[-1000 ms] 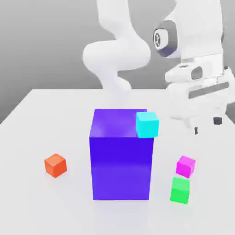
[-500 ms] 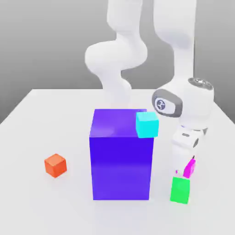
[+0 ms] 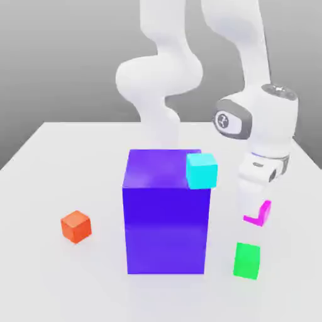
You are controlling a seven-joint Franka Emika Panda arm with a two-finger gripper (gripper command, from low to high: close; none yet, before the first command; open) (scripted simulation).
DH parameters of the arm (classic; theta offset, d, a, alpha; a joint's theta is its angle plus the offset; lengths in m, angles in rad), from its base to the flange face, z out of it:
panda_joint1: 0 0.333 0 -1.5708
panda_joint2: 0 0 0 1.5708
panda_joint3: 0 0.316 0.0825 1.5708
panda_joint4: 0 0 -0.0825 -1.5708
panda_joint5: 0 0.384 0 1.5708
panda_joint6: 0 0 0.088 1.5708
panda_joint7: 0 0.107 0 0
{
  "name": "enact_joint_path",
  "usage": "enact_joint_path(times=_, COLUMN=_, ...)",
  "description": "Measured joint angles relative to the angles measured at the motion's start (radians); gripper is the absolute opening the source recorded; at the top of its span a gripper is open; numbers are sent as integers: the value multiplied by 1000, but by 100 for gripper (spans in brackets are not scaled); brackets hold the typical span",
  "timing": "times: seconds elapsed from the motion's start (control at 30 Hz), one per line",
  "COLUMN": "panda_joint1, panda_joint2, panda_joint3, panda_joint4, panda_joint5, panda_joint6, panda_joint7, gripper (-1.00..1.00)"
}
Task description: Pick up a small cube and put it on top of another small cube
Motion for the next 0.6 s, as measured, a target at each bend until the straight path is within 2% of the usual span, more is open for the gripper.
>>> enact_joint_path(times=0.3, panda_joint1=-139, panda_joint2=-24, panda_joint3=-106, panda_joint4=152, panda_joint5=-1, panda_joint6=-176, panda_joint7=-386, gripper=-100)
enact_joint_path(times=0.47, panda_joint1=-154, panda_joint2=123, panda_joint3=-98, panda_joint4=174, panda_joint5=-5, panda_joint6=-52, panda_joint7=-420, gripper=-100)
enact_joint_path(times=0.5, panda_joint1=-153, panda_joint2=158, panda_joint3=-100, panda_joint4=176, panda_joint5=-8, panda_joint6=-19, panda_joint7=-418, gripper=100)
enact_joint_path(times=0.6, panda_joint1=-153, panda_joint2=158, panda_joint3=-100, panda_joint4=176, panda_joint5=-8, panda_joint6=-19, panda_joint7=-418, gripper=100)
